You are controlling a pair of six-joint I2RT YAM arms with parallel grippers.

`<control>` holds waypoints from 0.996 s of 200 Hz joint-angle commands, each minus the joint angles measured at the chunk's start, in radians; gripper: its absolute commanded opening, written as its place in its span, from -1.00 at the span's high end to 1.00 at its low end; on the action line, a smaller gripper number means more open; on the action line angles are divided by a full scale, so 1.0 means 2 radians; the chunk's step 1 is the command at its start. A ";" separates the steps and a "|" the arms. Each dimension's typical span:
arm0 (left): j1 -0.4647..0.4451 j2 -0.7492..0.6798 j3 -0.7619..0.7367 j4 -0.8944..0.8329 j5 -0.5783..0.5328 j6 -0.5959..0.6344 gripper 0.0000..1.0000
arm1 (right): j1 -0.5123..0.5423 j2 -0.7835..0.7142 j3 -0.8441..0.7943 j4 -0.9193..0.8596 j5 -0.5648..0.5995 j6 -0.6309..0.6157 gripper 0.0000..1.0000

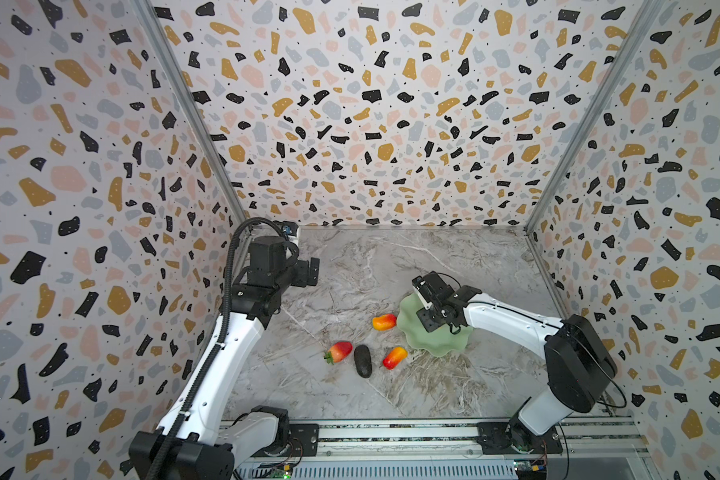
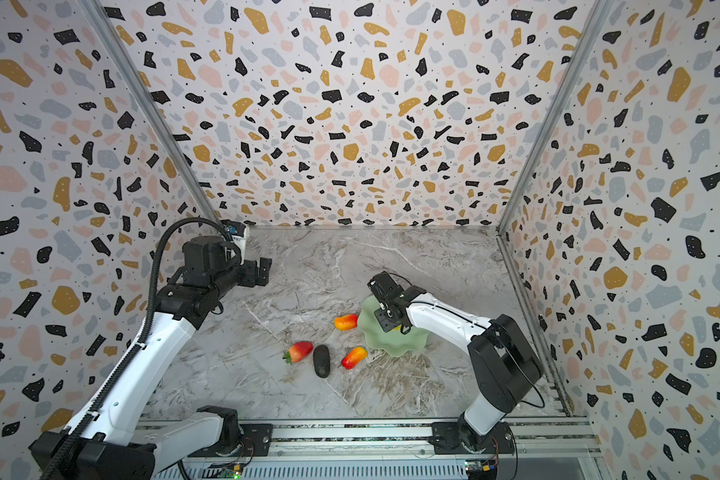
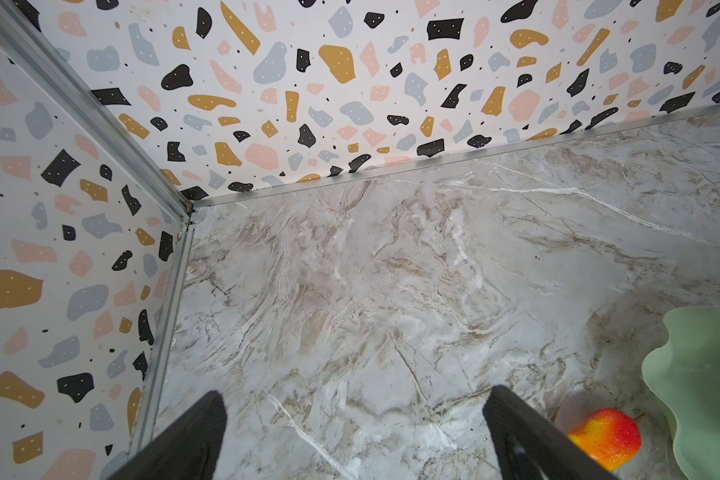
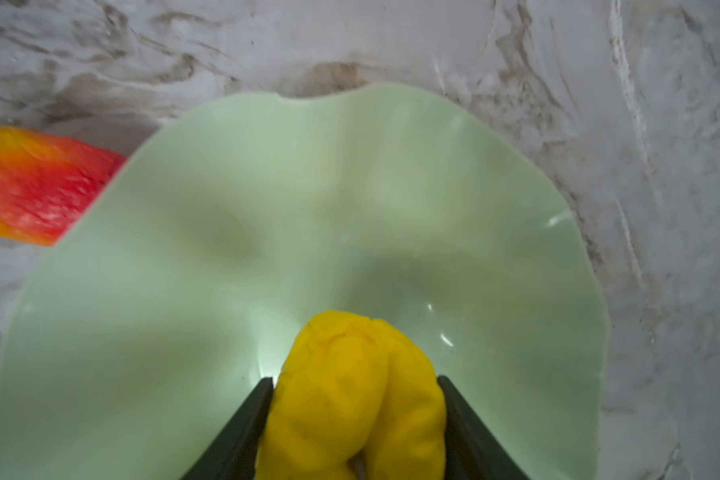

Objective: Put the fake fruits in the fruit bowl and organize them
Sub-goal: 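Carry the yellow pepper with the right gripper over the green bowl, then open the right gripper to drop the pepper into the bowl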

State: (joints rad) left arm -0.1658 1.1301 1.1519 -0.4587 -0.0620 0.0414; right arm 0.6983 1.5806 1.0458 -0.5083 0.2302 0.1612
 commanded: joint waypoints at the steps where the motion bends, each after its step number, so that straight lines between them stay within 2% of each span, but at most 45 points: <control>1: -0.001 -0.004 -0.005 0.018 0.001 0.006 -0.99 | 0.000 -0.034 -0.017 0.038 0.013 0.022 0.64; 43: -0.001 -0.003 -0.006 0.017 0.002 0.007 -0.99 | -0.006 -0.033 -0.053 0.081 -0.026 0.036 0.60; 77: -0.001 -0.003 -0.006 0.016 0.000 0.007 -0.99 | -0.010 -0.032 -0.059 0.086 -0.039 0.039 0.43; 108: -0.001 -0.002 -0.008 0.017 0.000 0.008 -0.99 | -0.015 -0.041 -0.064 0.086 -0.038 0.038 0.07; 145: -0.001 -0.003 -0.009 0.016 -0.001 0.010 -0.99 | -0.018 -0.055 -0.057 0.073 -0.024 0.029 -0.13; 176: -0.001 -0.004 -0.010 0.016 -0.004 0.011 -0.99 | -0.018 -0.065 -0.037 0.052 -0.009 0.013 -0.49; 199: -0.001 -0.004 -0.011 0.017 -0.004 0.012 -0.99 | -0.018 -0.072 -0.012 0.026 -0.001 0.000 -0.64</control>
State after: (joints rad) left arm -0.1658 1.1297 1.1385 -0.4492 -0.0624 0.0494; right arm 0.6651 1.4784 0.9493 -0.3817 0.1947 0.1967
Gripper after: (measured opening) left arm 0.995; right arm 0.789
